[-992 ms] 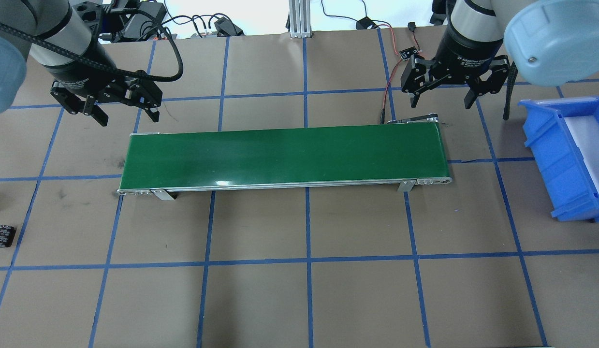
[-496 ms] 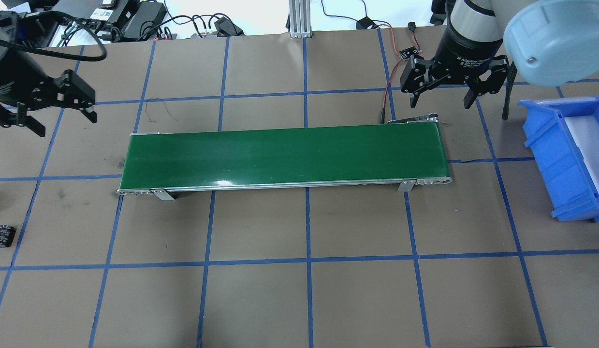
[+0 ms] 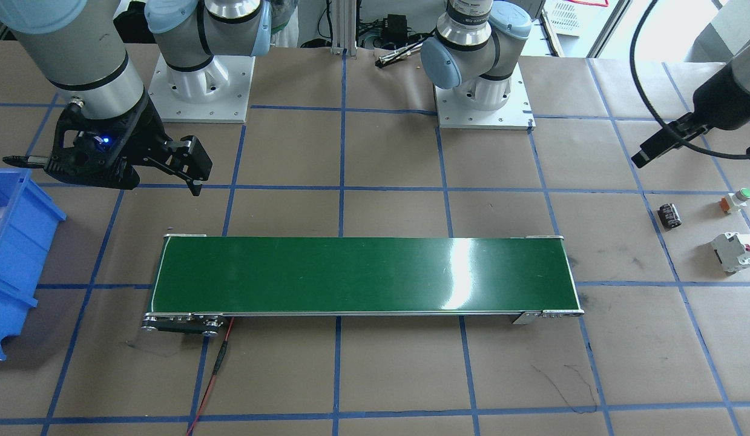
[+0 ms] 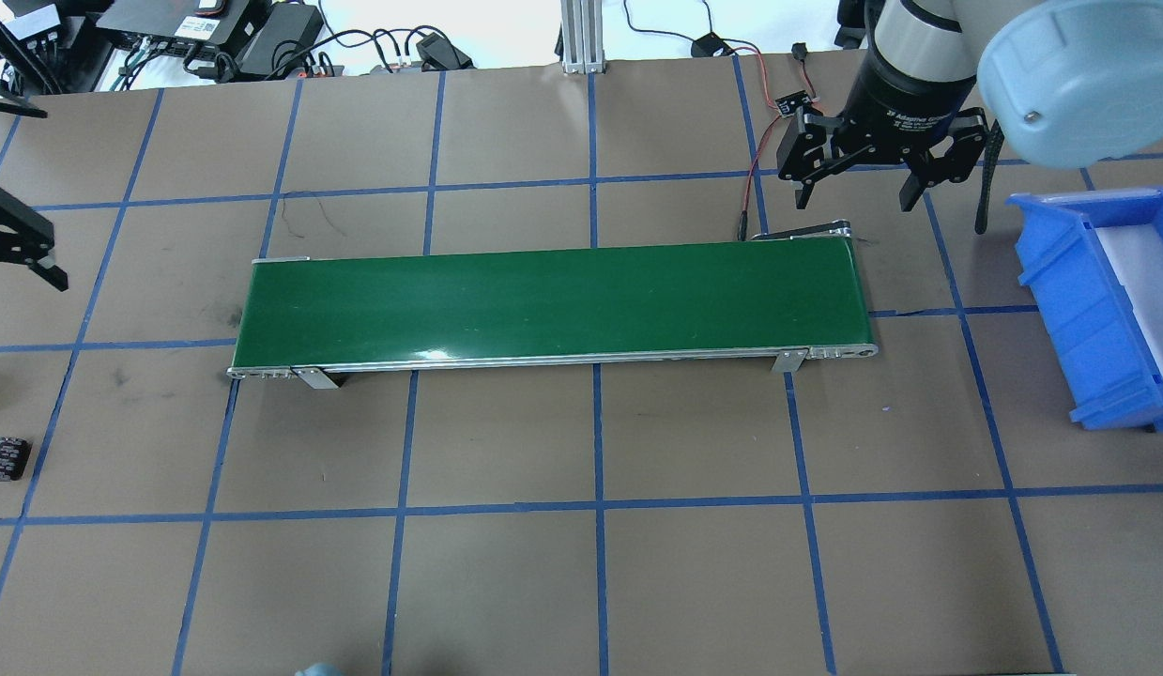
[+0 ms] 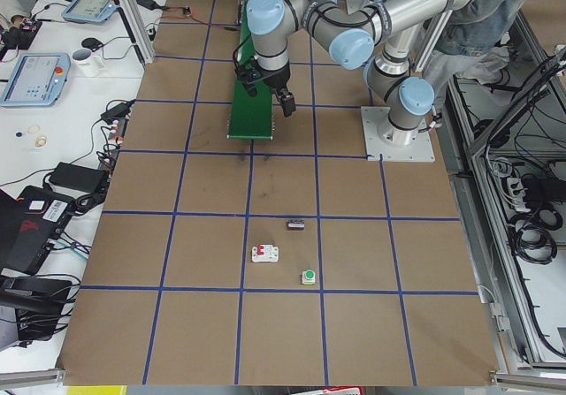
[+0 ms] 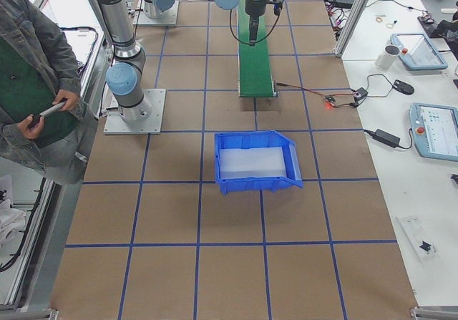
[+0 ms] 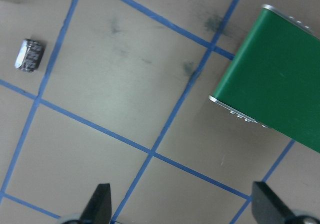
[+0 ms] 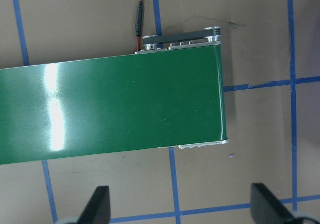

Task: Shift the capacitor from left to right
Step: 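Lower the left gripper over the brown capacitor and align with it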

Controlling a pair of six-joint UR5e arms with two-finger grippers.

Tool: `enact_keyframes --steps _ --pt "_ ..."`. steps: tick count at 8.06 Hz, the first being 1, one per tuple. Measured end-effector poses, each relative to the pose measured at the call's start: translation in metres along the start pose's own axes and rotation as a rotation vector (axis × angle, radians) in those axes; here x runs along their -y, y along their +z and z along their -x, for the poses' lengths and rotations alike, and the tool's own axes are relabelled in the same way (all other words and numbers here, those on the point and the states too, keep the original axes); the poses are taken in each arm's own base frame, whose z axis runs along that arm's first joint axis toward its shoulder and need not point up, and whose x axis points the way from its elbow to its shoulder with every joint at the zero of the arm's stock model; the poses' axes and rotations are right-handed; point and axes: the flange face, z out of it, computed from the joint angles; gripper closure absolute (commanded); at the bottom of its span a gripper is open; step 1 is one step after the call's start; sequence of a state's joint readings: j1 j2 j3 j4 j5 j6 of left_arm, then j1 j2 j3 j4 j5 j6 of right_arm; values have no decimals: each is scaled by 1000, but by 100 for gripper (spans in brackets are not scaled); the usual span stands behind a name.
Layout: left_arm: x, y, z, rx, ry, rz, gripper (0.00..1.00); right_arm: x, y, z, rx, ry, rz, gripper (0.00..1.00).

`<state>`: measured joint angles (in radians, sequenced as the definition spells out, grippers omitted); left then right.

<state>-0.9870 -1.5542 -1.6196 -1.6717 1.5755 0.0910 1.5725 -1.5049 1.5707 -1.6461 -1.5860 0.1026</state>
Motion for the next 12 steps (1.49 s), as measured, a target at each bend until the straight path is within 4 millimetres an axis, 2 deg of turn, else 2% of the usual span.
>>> enact_keyframes --steps 2,4,5,6,8,10,12 --pt "9 7 65 47 -82 21 0 0 0 0 0 1 0 0" --pt "15 24 134 123 -60 88 0 0 0 0 -2 3 -2 0" --pt "18 38 166 116 -35 108 0 0 0 0 -1 3 -4 0" --pt "21 56 189 110 1 105 0 0 0 0 0 3 -4 0" --pt "30 100 207 137 182 45 0 0 0 0 1 6 -5 0" --pt "35 140 210 157 366 23 0 0 0 0 1 6 -2 0" --pt "39 168 208 135 434 54 0 0 0 1 2 5 -3 0"
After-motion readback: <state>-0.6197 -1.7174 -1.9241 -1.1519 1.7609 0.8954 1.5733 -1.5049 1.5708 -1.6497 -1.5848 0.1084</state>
